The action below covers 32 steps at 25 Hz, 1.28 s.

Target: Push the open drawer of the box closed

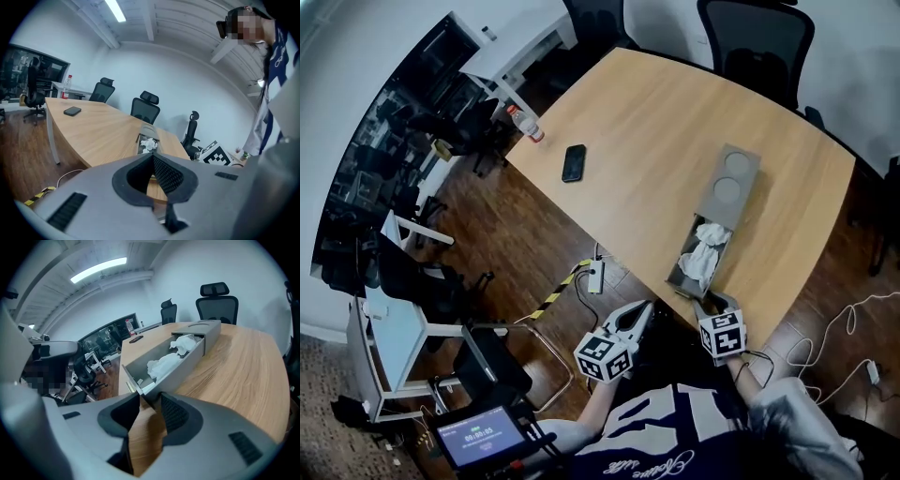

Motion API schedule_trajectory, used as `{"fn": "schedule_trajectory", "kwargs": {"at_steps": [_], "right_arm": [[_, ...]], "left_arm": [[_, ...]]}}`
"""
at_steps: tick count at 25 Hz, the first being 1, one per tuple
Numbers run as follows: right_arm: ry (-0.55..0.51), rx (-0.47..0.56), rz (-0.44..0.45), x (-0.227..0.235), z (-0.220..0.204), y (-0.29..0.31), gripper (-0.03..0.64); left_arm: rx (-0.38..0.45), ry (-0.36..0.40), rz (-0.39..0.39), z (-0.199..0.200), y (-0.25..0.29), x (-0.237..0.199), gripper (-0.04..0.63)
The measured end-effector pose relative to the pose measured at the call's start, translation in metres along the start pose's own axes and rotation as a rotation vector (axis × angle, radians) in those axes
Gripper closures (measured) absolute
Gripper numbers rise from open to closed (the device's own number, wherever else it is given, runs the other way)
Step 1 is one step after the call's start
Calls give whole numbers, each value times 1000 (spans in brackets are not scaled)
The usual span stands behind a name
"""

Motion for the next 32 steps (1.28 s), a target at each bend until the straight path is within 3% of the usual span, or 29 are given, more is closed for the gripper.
{"fn": "schedule_trajectory", "kwargs": {"at_steps": [7, 12, 17, 22, 26, 32], "right_arm": [[93, -1, -30, 20, 13, 8, 478], [90, -24, -48, 17, 18, 11, 474], [171, 2, -154, 33, 24, 8, 476], [248, 23, -256, 49, 56, 23, 476], [272, 34, -323, 69, 54, 21, 476], [308, 46, -393, 97, 60, 26, 476]], "left_arm": [[-63, 24, -104, 28, 41, -14, 594], [-91, 47, -150, 56, 62, -38, 594], [-114, 57, -194, 80, 87, -61, 594], [-153, 65, -261, 107, 107, -85, 594], [-164, 79, -308, 105, 119, -79, 594], [-163, 85, -315, 111, 129, -85, 594]]}}
Point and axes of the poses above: the fingertips, and each gripper's own axes: y forward along the fingers, x to its right, z out of its top, the point moved 8 cm from there along -y, backward along the fingers, and after that the axes turned 10 degrees about -y, right-handed, at the moved point
